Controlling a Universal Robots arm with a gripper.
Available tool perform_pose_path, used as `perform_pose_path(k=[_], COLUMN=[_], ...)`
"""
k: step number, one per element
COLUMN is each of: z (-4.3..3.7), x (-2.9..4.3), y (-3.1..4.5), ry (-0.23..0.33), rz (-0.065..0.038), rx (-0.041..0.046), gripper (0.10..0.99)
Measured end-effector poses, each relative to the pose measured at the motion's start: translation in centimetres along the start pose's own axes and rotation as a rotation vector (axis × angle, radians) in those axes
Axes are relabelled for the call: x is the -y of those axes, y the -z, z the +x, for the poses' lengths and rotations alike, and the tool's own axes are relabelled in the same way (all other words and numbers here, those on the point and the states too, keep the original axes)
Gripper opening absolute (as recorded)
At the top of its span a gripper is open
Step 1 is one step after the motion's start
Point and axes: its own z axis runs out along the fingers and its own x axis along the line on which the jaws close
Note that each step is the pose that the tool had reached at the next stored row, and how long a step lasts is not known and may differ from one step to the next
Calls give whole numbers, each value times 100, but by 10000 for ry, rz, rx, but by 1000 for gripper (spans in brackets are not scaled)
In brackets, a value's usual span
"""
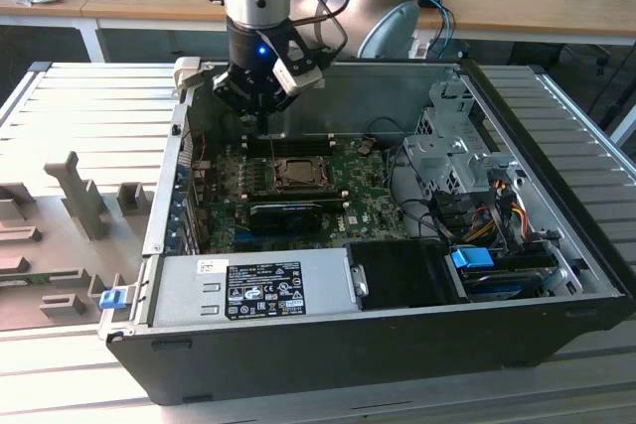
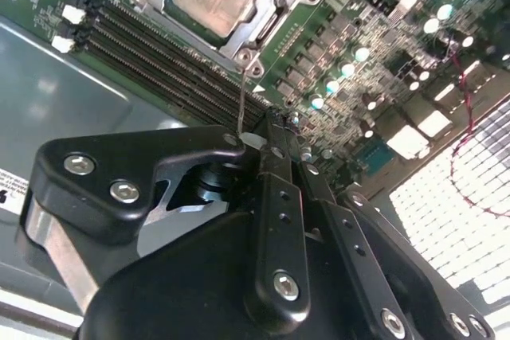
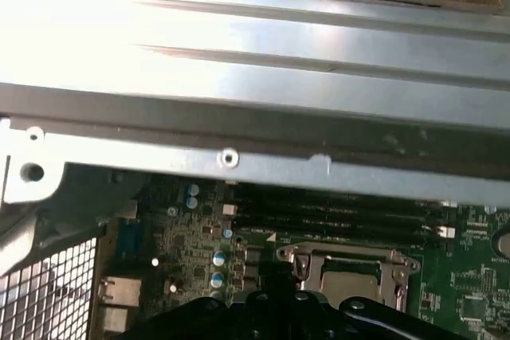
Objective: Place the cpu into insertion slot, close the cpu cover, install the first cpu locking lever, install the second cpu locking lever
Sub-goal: 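Install the first cpu locking lever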
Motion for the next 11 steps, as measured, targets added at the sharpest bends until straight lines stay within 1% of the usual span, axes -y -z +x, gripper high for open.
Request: perform_pose_path(k=[7, 11], z=[-15, -39], x=[-9, -7], y=[-3, -4], ry=[-26, -27], rz=[-2, -2], rx=[2, 2], gripper=[106, 106])
